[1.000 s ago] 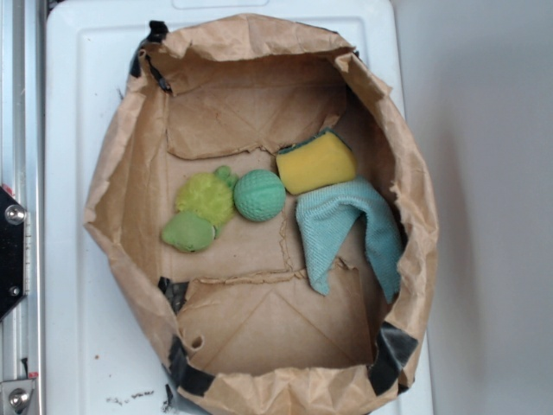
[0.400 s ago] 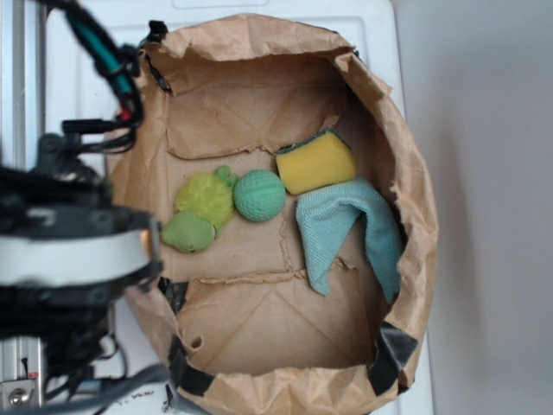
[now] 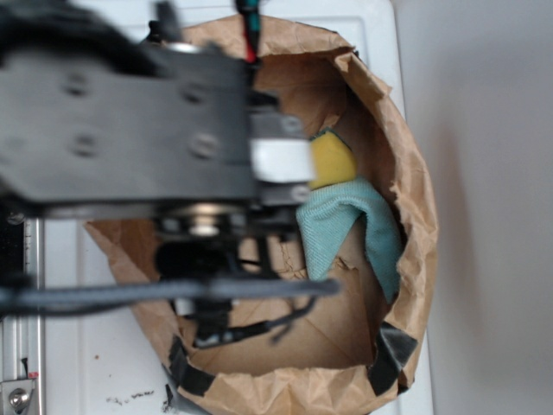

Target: Grab the green ball.

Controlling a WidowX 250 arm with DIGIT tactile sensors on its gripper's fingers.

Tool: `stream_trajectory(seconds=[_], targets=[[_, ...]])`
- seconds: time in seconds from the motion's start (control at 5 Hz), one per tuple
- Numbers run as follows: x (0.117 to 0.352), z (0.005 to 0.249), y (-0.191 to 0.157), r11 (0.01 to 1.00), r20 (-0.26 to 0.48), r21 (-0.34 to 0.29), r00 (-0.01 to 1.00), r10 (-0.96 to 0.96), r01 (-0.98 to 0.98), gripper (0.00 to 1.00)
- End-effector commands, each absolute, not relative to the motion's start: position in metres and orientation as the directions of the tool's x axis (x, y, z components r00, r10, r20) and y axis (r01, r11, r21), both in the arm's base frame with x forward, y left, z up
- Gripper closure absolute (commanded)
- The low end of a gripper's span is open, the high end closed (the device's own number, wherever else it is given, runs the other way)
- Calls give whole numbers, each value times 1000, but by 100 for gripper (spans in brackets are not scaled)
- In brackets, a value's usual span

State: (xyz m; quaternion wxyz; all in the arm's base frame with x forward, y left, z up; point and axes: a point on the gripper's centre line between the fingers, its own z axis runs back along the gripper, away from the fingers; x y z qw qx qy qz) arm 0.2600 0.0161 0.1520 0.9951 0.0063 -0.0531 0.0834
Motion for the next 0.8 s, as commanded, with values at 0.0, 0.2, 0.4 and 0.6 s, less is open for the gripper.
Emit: stream_trajectory(seconds=[0.0, 0.2, 0.4, 0.6], targets=[[285, 139, 20, 979, 176, 39, 966, 189, -199, 0], [285, 122, 19, 983, 211, 51, 964, 163, -178, 0], [288, 103, 20, 992, 243, 54, 965, 97, -113, 0], [294, 93, 19, 995, 256, 54, 964, 67, -83, 0]])
